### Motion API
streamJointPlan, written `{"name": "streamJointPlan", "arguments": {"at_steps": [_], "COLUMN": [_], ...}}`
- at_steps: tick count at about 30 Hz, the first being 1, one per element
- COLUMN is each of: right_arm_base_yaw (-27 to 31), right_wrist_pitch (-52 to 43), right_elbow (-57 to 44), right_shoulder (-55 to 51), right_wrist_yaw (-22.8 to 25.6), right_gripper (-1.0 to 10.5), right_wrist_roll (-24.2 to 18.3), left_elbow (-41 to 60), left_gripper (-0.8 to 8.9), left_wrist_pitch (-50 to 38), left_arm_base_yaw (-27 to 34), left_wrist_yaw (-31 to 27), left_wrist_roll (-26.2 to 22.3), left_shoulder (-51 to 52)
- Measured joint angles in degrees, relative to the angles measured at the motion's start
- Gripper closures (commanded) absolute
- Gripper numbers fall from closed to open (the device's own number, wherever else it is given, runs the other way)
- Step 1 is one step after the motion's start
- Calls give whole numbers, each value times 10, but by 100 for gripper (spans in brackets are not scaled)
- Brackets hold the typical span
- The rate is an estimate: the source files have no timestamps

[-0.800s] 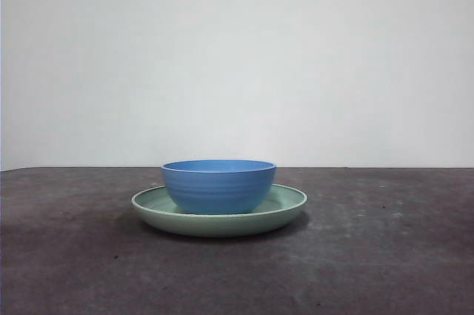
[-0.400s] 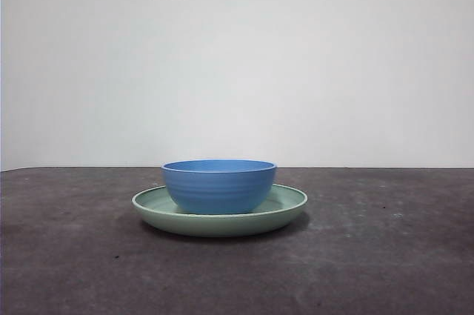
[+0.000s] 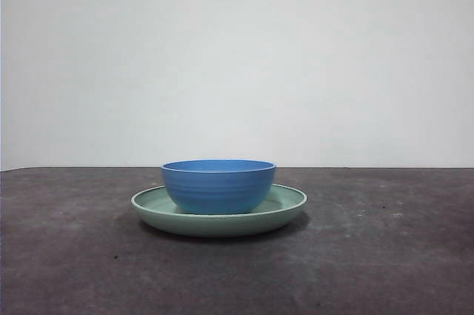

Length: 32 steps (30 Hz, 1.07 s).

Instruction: Pick up the blue bowl, put it on the green plate, put it on desk

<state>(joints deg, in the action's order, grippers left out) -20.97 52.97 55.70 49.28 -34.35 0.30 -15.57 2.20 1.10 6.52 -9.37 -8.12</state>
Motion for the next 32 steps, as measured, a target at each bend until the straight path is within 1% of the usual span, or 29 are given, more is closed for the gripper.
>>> {"name": "streamJointPlan", "arguments": {"at_steps": [6,15,20,24,32], "right_arm_base_yaw": [0,0,0,0,0], "right_wrist_pitch": [0,0,0,0,0], "right_elbow": [0,0,0,0,0], "right_shoulder": [0,0,0,0,0], "right_wrist_yaw": [0,0,0,0,0], "right_gripper": [936,936,936,936,936], "right_wrist_roll": [0,0,0,0,0], "left_elbow": [72,135,137,137,137], "left_gripper": [805,805,805,805,805], "left_wrist_pitch": [2,20,34,80,79], "left_arm_base_yaw": [4,4,4,4,4], "left_wrist_yaw": [-9,-9,-9,-9,-11], "left_wrist_roll": [20,35,42,42,59], "left_shoulder": [45,78,79,79,78]}}
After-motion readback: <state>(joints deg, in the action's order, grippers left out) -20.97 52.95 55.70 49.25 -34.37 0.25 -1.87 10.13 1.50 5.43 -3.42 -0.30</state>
